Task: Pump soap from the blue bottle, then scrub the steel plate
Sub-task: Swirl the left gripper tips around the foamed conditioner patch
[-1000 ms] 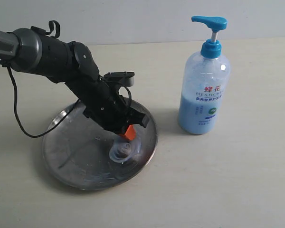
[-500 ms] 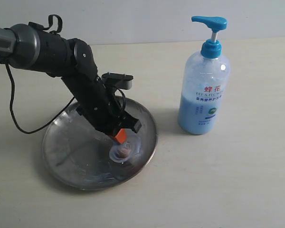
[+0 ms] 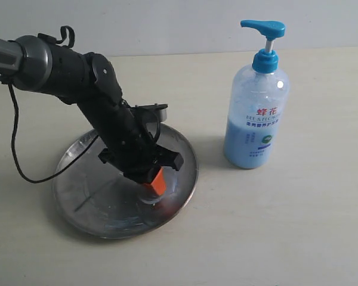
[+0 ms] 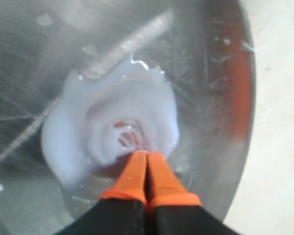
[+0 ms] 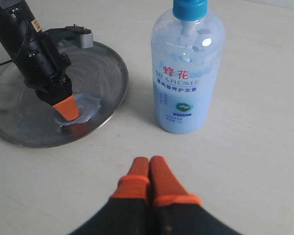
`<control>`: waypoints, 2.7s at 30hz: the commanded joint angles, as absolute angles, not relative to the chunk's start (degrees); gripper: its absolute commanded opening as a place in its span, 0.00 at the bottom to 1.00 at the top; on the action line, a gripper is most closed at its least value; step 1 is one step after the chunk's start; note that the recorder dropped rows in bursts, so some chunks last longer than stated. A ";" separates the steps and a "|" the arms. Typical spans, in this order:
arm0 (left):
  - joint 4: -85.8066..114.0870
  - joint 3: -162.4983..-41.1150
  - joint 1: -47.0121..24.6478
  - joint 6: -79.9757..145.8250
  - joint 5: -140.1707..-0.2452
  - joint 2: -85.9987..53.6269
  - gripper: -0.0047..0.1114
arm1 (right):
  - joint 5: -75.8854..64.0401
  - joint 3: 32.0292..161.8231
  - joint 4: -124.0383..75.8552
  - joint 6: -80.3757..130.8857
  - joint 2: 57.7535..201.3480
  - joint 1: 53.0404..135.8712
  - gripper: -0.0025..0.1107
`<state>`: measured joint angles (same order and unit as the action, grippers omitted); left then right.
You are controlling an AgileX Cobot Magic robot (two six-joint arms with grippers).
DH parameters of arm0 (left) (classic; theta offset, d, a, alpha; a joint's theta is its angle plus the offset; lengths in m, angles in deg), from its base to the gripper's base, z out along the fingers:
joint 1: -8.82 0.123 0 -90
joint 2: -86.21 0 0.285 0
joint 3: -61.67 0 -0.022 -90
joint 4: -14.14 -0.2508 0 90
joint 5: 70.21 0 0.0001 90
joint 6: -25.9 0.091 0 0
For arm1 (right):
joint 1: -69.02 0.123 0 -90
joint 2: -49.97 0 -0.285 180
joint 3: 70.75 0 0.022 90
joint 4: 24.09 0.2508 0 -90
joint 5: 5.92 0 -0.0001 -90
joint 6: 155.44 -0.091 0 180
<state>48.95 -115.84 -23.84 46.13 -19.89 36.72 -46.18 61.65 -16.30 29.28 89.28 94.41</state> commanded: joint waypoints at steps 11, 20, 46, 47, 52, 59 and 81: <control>59.41 -115.20 -23.94 51.65 -31.74 37.60 0.04 | -45.39 61.40 -15.96 29.50 89.12 94.36 0.02; 44.55 -115.20 -23.94 44.98 -32.02 37.72 0.04 | -45.39 61.40 -15.96 29.50 89.12 94.36 0.02; 53.71 -115.20 -26.17 45.14 -30.42 37.72 0.04 | -45.39 61.40 -15.73 29.50 89.12 94.36 0.02; 53.71 -115.20 -26.17 45.14 -31.03 37.72 0.04 | -45.39 61.40 -15.73 29.50 89.12 94.36 0.02; 50.48 -115.20 -26.17 45.14 -33.18 37.72 0.04 | -45.29 61.40 -15.72 29.61 89.12 94.36 0.02; 44.14 -115.20 -26.17 44.32 -31.76 37.72 0.04 | -45.29 61.40 -15.72 29.61 89.12 94.36 0.02; 37.78 -115.20 -26.44 40.58 -16.81 37.72 0.04 | -45.29 61.40 -15.59 29.73 89.12 94.36 0.02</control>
<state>37.22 -116.38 -26.02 40.66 -18.09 35.90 -46.18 61.65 -15.82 29.39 89.28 94.41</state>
